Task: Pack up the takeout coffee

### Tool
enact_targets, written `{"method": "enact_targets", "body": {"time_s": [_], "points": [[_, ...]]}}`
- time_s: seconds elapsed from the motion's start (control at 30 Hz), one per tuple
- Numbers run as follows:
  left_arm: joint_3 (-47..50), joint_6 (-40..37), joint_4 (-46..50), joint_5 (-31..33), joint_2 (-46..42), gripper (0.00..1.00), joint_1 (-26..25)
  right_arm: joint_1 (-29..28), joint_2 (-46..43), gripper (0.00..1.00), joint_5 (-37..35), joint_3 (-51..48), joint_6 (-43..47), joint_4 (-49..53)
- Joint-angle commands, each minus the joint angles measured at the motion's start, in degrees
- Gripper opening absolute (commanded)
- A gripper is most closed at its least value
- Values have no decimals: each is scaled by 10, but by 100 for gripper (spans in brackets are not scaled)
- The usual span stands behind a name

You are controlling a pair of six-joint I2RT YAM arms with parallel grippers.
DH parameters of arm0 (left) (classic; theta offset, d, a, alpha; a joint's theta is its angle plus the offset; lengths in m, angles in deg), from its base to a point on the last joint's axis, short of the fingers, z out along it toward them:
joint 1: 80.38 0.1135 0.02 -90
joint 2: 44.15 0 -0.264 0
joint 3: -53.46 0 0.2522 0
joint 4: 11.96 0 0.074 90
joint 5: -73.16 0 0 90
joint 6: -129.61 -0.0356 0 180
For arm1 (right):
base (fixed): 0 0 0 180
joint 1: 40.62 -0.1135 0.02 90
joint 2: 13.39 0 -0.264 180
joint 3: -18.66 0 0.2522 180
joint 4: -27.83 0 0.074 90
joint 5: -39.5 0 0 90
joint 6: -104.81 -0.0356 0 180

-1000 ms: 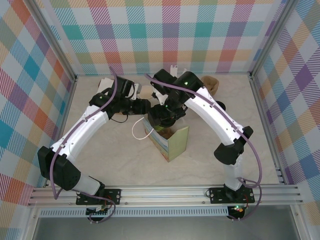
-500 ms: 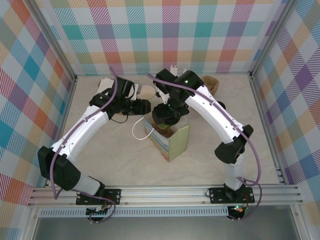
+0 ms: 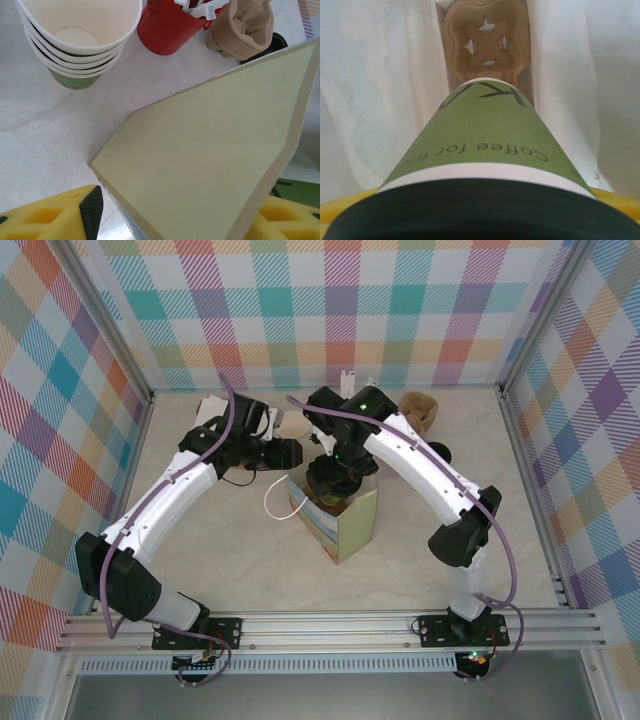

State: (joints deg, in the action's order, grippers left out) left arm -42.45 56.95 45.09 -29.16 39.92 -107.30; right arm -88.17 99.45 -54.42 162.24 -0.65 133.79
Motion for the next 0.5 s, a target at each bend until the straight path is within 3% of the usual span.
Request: {"method": "enact_targets", "body": {"time_s": [0.0,0.47], "points": [[5,2,-4,5,-10,63,-4,-1,11,84,5,-8,11,101],[4,16,5,36,-14,69,-5,0,20,84,15,-27,17,101]]}}
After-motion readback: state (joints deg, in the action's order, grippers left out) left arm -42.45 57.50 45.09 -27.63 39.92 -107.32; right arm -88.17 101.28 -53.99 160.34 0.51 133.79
